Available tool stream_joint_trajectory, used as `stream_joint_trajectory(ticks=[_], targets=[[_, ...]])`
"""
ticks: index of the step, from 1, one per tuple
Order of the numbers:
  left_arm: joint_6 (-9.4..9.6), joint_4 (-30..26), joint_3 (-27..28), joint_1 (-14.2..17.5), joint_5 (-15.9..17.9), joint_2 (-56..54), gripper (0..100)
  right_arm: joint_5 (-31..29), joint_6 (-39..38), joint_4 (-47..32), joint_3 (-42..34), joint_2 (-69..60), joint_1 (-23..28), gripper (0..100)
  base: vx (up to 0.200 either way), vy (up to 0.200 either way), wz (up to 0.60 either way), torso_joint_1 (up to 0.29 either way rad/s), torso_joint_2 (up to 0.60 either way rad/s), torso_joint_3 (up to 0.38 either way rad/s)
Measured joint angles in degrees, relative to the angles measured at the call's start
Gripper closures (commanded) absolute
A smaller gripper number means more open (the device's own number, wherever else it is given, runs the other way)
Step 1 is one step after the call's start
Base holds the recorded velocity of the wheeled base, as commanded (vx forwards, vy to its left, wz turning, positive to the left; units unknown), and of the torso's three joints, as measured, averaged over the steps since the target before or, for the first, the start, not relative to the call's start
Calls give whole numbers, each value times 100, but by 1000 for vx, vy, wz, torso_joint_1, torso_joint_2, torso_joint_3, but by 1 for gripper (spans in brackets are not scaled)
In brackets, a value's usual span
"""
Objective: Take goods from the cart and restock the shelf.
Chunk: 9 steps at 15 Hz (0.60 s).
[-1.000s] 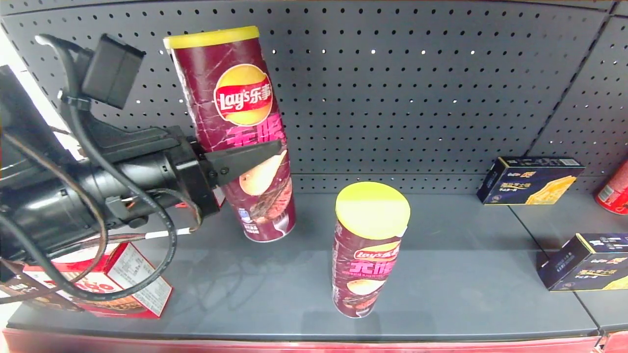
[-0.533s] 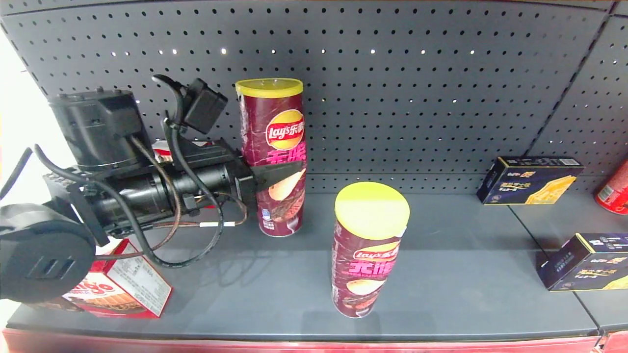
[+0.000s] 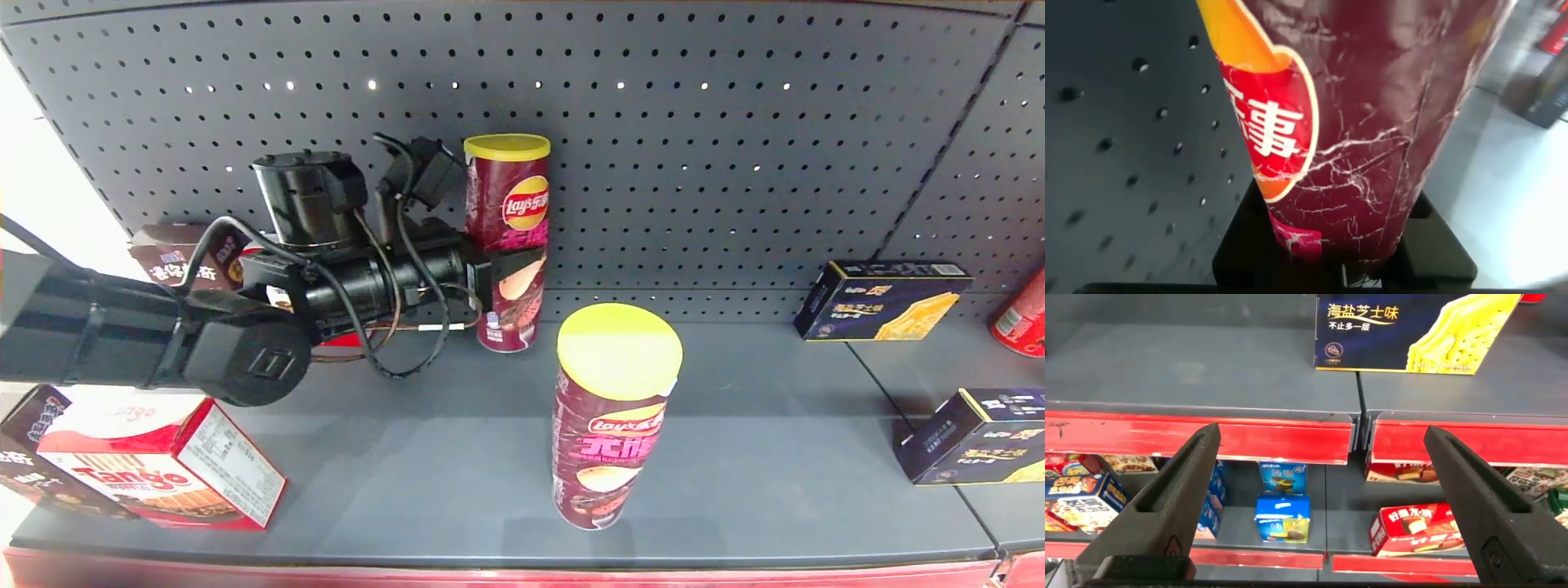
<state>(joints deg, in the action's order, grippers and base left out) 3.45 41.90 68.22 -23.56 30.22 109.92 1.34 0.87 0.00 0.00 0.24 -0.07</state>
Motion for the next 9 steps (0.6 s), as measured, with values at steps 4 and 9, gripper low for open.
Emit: stream_joint_trajectory(ticks=[4, 9], targets=[[-28, 39, 501, -184, -15, 546, 100, 2, 0, 0, 0, 0, 2, 0, 0, 0, 0, 0, 0, 0], [-28, 389, 612, -256, -17, 931, 100, 2, -2, 0, 0, 2, 0, 0, 0, 0, 0, 0, 0, 0]])
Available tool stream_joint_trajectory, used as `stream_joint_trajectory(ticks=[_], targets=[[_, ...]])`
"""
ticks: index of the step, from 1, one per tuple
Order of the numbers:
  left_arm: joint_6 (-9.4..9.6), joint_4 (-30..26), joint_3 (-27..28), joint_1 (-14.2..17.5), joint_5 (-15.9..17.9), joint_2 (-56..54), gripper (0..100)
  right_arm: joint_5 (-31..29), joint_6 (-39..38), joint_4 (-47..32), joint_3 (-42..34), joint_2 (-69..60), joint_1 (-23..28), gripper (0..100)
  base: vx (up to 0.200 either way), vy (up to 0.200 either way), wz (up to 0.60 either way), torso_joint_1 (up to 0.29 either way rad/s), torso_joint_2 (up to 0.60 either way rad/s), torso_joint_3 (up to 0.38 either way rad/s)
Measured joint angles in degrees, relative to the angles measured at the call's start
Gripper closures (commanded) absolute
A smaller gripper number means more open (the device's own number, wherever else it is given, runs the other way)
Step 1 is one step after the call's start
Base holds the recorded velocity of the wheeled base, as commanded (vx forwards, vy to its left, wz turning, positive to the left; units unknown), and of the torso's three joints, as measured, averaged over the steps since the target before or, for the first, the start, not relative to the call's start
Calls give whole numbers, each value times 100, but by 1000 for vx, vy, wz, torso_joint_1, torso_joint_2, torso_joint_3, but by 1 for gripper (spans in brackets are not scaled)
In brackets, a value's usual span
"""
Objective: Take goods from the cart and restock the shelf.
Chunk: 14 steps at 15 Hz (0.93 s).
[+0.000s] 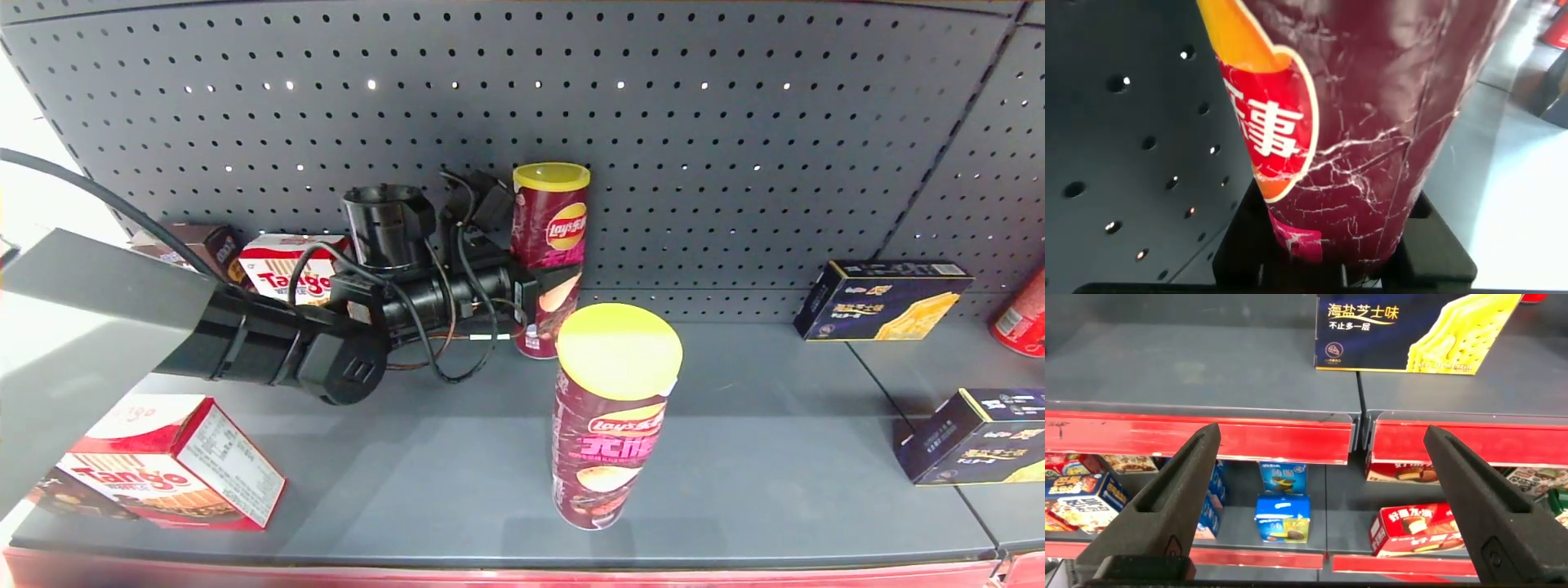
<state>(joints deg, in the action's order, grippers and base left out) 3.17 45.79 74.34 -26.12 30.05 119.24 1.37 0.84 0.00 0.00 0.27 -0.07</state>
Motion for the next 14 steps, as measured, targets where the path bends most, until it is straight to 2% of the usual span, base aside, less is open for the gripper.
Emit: stream_joint_trajectory(ticks=[5, 13, 14], targets=[[-139, 547, -99, -35, 9, 196, 100, -2, 2, 0, 0, 2, 2, 0, 0, 0, 0, 0, 0, 0], [-150, 1349, -739, -110, 27, 339, 100, -4, 2, 0, 0, 4, 5, 0, 0, 0, 0, 0, 0, 0], [-150, 1423, -806, -110, 30, 343, 0, -4, 2, 0, 0, 4, 5, 0, 0, 0, 0, 0, 0, 0]])
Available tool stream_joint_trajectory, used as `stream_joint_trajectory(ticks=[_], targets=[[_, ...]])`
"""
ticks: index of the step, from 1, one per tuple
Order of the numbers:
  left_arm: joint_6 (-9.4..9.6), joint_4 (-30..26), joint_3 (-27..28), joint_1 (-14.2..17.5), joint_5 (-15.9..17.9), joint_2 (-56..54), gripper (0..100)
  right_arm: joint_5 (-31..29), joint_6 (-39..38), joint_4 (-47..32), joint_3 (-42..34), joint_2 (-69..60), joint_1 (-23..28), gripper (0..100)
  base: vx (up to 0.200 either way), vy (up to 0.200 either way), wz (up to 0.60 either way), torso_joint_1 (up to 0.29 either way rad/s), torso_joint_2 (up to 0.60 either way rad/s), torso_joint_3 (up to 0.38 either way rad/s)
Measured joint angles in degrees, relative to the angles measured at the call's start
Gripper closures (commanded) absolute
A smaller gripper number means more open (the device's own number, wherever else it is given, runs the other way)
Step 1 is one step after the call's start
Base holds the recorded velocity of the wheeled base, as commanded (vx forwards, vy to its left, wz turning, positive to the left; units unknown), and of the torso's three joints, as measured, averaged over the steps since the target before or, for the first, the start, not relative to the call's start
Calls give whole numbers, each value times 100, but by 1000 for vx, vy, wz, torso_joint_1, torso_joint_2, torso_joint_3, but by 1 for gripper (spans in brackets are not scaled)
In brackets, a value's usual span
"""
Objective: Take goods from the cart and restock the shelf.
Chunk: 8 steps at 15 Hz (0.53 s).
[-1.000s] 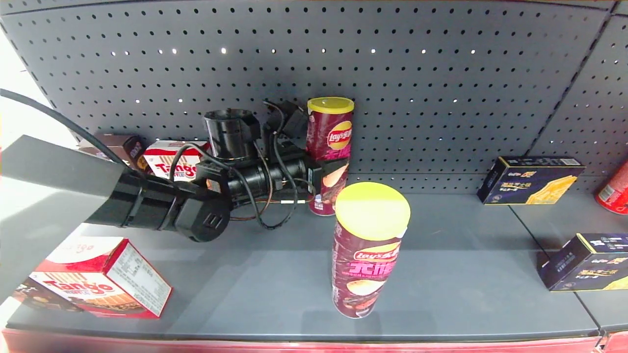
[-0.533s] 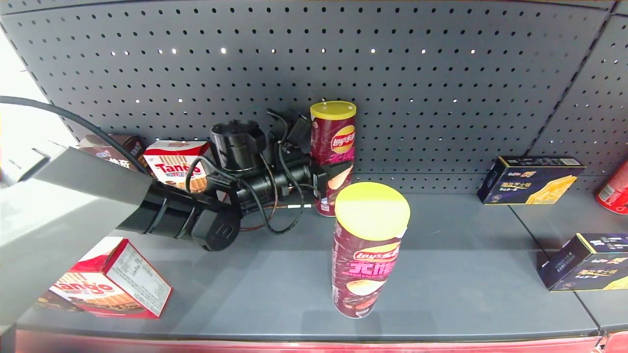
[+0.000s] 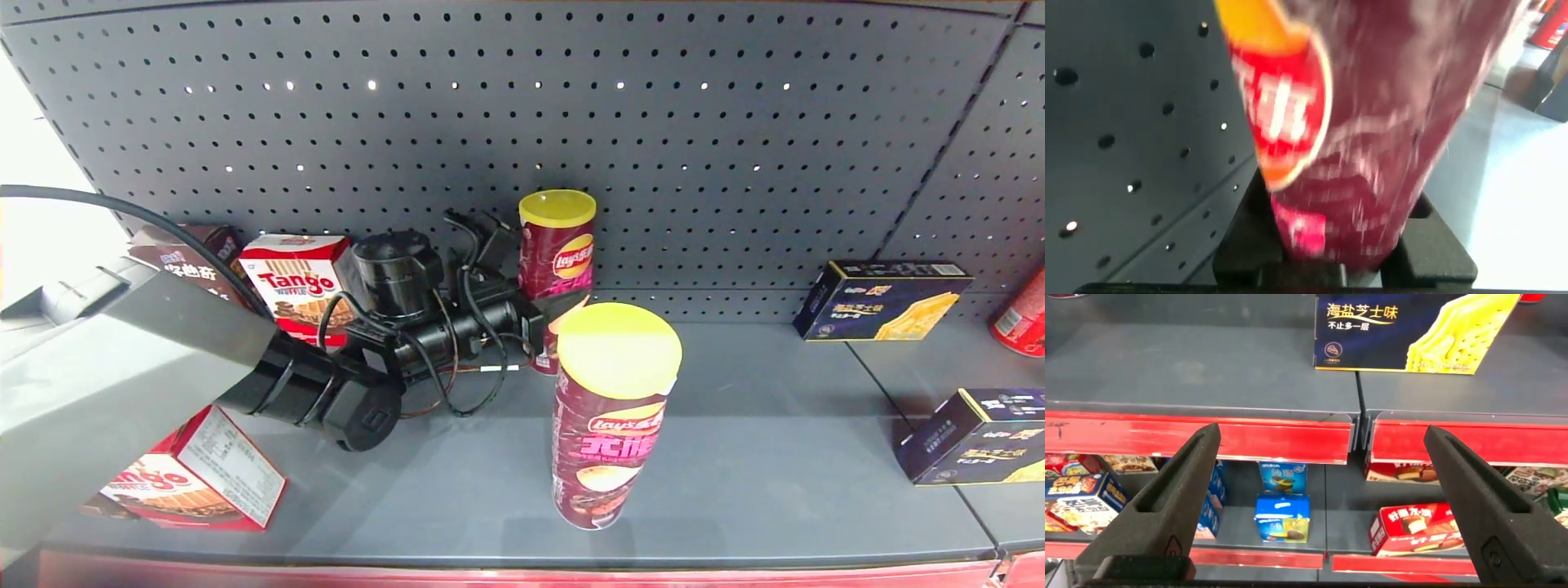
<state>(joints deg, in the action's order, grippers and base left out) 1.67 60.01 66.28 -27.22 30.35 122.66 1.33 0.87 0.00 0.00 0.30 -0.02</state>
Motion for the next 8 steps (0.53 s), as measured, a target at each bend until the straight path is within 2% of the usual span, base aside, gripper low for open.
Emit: stream_joint_trajectory(ticks=[5, 8], targets=[[68, 113, -165, 16, -9, -33, 0, 1, 0, 0, 0, 0, -7, 0, 0, 0, 0, 0, 0, 0], [71, 357, -730, 52, 18, -395, 0, 1, 0, 0, 0, 0, -5, 0, 0, 0, 0, 0, 0, 0]])
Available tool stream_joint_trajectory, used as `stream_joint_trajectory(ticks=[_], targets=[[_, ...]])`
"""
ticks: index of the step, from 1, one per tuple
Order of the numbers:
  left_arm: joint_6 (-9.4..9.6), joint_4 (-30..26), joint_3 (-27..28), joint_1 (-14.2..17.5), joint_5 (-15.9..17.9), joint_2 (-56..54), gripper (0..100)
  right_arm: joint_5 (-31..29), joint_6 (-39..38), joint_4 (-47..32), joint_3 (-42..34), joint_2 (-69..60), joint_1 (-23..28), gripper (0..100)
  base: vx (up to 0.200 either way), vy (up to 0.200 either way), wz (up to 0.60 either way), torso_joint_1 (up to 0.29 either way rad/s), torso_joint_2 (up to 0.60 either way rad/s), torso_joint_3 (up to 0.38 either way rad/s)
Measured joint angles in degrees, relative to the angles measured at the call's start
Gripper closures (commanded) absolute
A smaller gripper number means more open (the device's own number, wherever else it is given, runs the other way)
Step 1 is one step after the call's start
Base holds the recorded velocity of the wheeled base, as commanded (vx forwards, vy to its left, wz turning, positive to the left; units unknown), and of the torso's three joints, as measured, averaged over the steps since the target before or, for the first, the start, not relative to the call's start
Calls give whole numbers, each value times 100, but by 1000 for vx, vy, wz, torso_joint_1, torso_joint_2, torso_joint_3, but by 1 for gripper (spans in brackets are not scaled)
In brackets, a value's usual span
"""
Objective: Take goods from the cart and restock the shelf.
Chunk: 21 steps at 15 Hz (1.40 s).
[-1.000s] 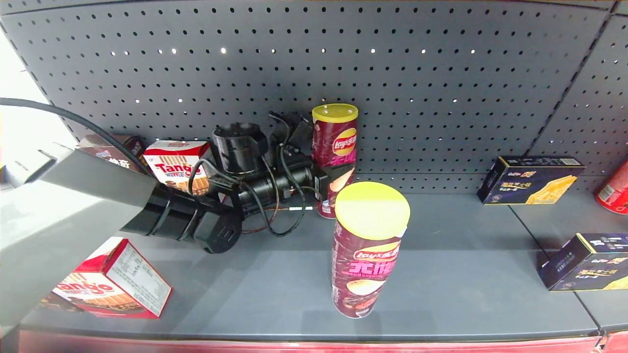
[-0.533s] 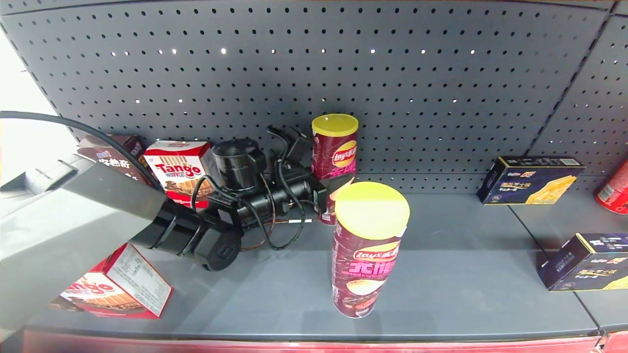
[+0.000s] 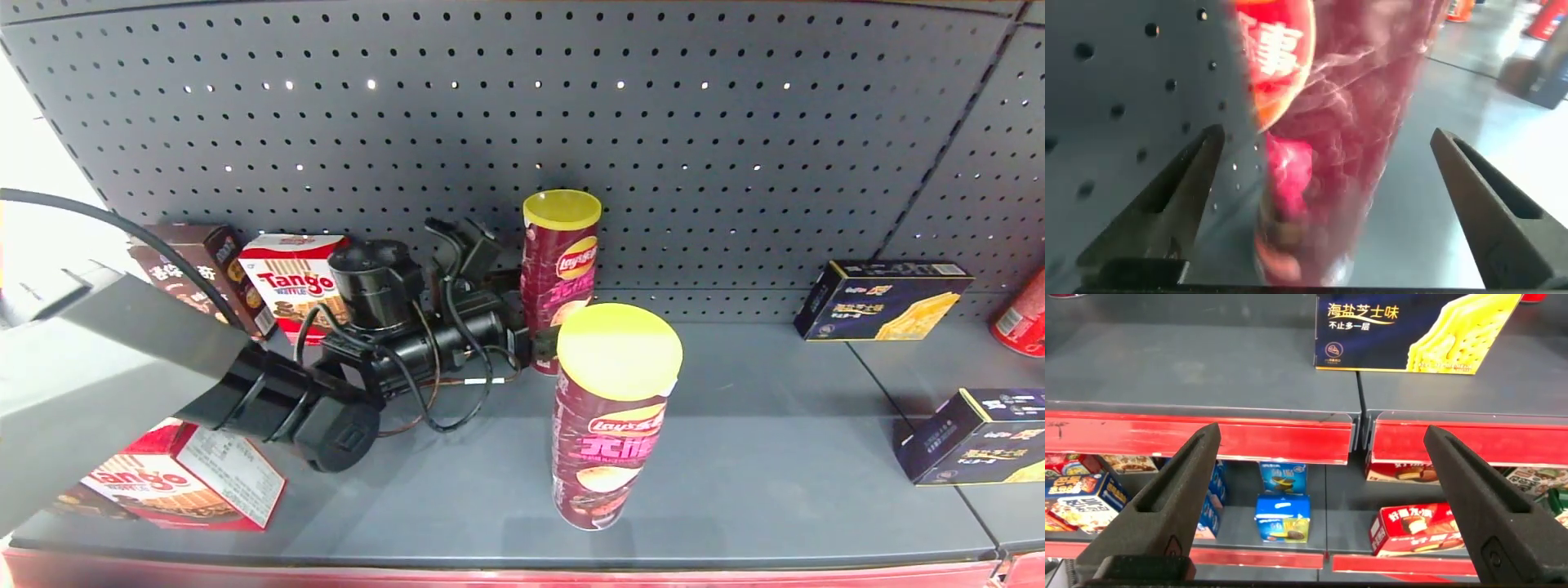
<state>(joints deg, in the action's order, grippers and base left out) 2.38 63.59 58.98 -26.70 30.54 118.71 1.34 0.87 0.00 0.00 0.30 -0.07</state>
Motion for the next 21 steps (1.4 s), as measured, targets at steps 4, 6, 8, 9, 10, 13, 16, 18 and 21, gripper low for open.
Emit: stream_joint_trajectory(ticks=[4, 6, 8, 9, 10, 13, 16, 18, 21], targets=[[240, -22, -1012, 16, -98, -820, 0, 0, 0, 0, 0, 0, 2, 0, 0, 0, 0, 0, 0, 0], [397, -99, -1414, 16, -427, -1150, 0, -1, 0, 0, 0, 0, -2, 0, 0, 0, 0, 0, 0, 0], [413, -179, -1549, 7, -756, -1320, 0, 2, 0, 0, 0, 0, -2, 0, 0, 0, 0, 0, 0, 0], [449, -277, -1559, 7, -886, -1370, 0, 0, 0, 0, 0, 2, 0, 0, 0, 0, 0, 0, 0, 0], [536, -513, -1499, 2, -1176, -1401, 0, 2, 0, 0, 0, 2, 0, 0, 0, 0, 0, 0, 0, 0], [767, -1002, -1137, -32, -1429, -1445, 0, 0, 0, 0, 0, 2, 0, 0, 0, 0, 0, 0, 0, 0], [853, -1473, -827, -37, -1543, -1456, 0, -1, 0, 0, 0, 2, 2, 0, 0, 0, 0, 0, 0, 0], [870, -1810, -641, -39, -1732, -1458, 0, 0, 0, 0, 0, 2, -2, 0, 0, 0, 0, 0, 0, 0], [1037, -2127, -485, -9, -1996, -1458, 0, 0, 0, 0, 0, 5, -2, 0, 0, 0, 0, 0, 0, 0]])
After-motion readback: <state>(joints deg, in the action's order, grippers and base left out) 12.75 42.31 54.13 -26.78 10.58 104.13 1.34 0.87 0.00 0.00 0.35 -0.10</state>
